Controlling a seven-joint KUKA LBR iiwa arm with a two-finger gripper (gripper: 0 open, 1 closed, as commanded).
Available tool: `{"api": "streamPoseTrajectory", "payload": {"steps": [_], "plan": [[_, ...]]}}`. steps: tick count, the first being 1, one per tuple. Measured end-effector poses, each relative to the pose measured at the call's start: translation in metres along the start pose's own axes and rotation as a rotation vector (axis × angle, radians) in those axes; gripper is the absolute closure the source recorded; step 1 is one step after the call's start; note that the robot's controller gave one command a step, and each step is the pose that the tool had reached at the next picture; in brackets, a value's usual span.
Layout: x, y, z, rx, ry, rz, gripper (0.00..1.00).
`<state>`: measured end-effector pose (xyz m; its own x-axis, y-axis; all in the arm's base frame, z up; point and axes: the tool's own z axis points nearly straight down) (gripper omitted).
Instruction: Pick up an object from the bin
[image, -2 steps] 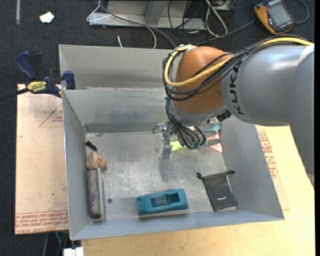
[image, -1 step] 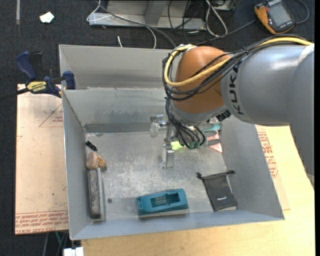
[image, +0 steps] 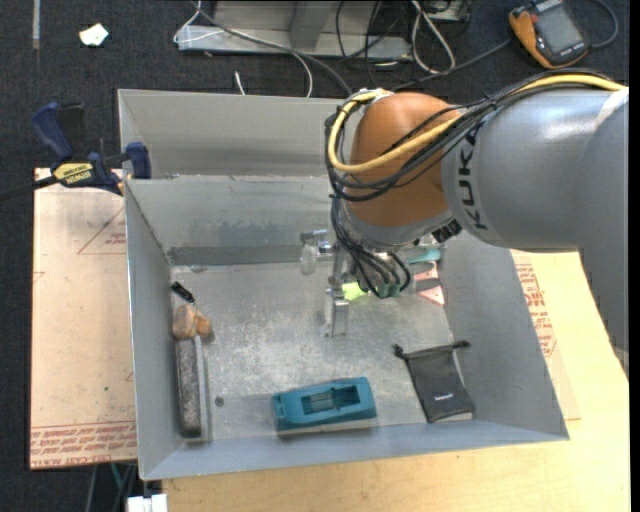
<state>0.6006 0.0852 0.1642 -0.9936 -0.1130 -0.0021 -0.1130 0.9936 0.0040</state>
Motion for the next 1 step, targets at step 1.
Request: {"api": "streamPoseTrajectory", "payload": {"steps": [1], "plan": [[0.0173,-0.0290,0.0099,-0.001,-0.001,-0.071,0.00]]}}
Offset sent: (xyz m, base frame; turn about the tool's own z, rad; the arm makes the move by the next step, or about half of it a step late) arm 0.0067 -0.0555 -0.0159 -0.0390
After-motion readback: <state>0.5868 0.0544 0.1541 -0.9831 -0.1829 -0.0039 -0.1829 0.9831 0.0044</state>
